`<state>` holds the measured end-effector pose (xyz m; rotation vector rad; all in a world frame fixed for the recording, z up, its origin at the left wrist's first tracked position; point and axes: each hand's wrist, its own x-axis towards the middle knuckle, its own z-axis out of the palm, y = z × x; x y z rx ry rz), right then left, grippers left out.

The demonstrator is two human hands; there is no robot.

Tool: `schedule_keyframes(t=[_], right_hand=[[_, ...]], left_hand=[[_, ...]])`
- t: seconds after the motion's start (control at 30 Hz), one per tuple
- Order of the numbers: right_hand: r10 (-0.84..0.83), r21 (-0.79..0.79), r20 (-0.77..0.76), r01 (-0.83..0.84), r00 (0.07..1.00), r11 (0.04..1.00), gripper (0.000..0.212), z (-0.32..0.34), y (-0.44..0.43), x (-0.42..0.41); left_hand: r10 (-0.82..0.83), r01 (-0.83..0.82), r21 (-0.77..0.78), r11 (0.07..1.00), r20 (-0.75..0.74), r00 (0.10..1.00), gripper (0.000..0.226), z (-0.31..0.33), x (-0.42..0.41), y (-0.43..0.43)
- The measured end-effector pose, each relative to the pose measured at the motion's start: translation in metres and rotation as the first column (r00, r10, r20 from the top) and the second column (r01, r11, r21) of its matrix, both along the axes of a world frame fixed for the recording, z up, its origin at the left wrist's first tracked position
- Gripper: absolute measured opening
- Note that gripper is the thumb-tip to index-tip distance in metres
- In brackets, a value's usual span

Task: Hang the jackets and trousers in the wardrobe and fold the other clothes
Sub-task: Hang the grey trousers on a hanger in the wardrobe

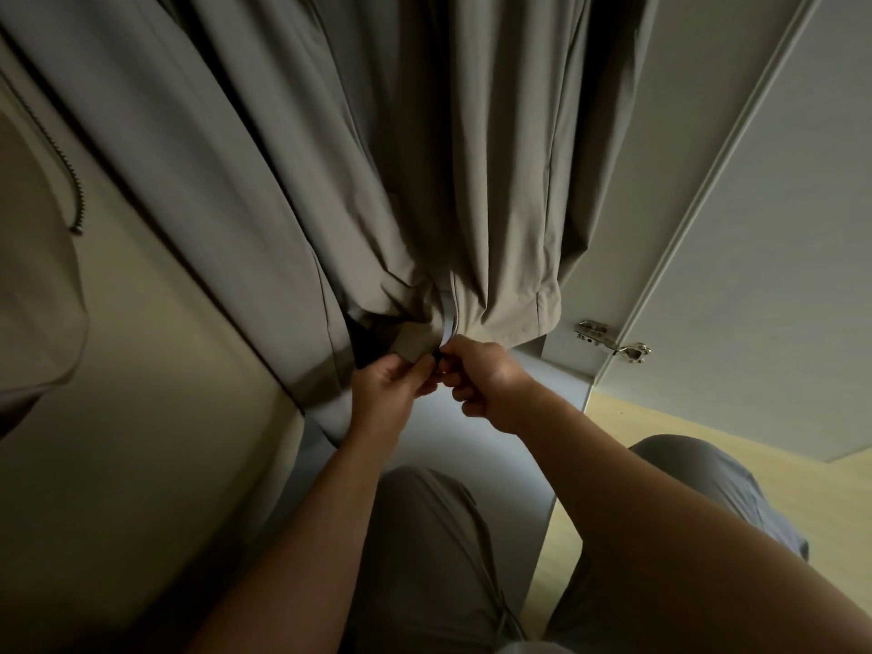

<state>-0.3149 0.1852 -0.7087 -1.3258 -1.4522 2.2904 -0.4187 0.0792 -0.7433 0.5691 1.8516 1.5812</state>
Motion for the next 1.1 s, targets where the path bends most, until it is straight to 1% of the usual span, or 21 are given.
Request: schedule_keyframes(t=[0.07,0.1,0.17,0.27,0.33,0.4,0.53,0.6,0.7,0.8,0.87,0.93,1.03,1.07,1.1], right_hand=[[-0.032,0.238,0.066,0.016,0.997,0.971,0.034,-0.002,-0.002,0.0],[-0.057,0.382,0.105,0.013,0.993,0.924,0.034,-0.004,-0.004,0.001],[-0.106,0.621,0.142,-0.005,0.984,0.783,0.027,-0.01,-0.007,0.004],[-0.129,0.777,-0.009,0.088,0.992,0.623,0.014,-0.016,-0.013,0.011],[-0.082,0.87,-0.041,0.076,0.996,0.486,0.012,-0.018,-0.013,0.014],[-0.052,0.909,-0.039,0.057,0.998,0.413,0.009,-0.02,-0.013,0.016],[-0.09,0.938,-0.041,0.069,0.995,0.34,0.005,-0.022,-0.011,0.023],[-0.031,0.956,-0.066,0.072,0.997,0.284,0.005,-0.02,-0.013,0.025],[0.123,0.975,-0.078,0.05,0.989,0.217,0.008,-0.018,-0.02,0.027],[0.174,0.981,-0.066,0.032,0.983,0.191,0.011,-0.017,-0.022,0.031],[0.202,0.987,-0.051,0.018,0.978,0.162,0.013,-0.016,-0.023,0.034],[0.217,0.989,-0.009,-0.023,0.976,0.144,0.015,-0.016,-0.024,0.035],[0.152,0.989,0.114,-0.126,0.982,0.076,0.02,-0.019,-0.025,0.036],[0.134,0.988,0.141,-0.148,0.981,0.046,0.021,-0.019,-0.026,0.036],[0.121,0.986,0.161,-0.164,0.98,0.013,0.022,-0.02,-0.027,0.037]], left_hand=[[-0.005,0.004,0.009,1.0,0.072,0.997,0.023,0.001,0.001,0.001],[-0.01,0.009,0.015,1.0,0.109,0.994,0.023,0.001,0.002,0.002],[-0.004,0.001,0.02,1.0,0.148,0.989,0.021,0.002,0.003,0.002],[0.0,-0.001,0.007,1.0,0.113,0.994,0.017,0.003,0.004,0.004],[-0.003,0.002,0.011,1.0,0.092,0.996,0.016,0.005,0.004,0.006],[0.004,-0.005,0.011,1.0,0.074,0.997,0.013,0.006,0.006,0.01],[-0.003,0.003,-0.006,1.0,0.047,0.999,0.008,0.008,0.01,0.017],[-0.001,0.003,-0.033,0.999,0.059,0.998,0.011,0.009,0.011,0.021],[0.012,-0.001,-0.093,0.996,0.116,0.993,0.023,0.014,0.01,0.028],[-0.006,0.028,-0.158,0.987,0.14,0.99,0.015,0.019,0.006,0.033],[-0.027,0.05,-0.212,0.976,0.108,0.994,0.017,0.023,0.003,0.034],[-0.027,0.038,-0.217,0.975,0.057,0.998,0.019,0.024,0.001,0.036],[-0.083,0.059,-0.252,0.966,-0.089,0.993,0.02,0.025,0.002,0.038],[-0.087,0.054,-0.269,0.962,-0.114,0.99,0.022,0.025,0.003,0.039],[-0.073,0.041,-0.27,0.962,-0.109,0.991,0.023,0.025,0.002,0.041]])
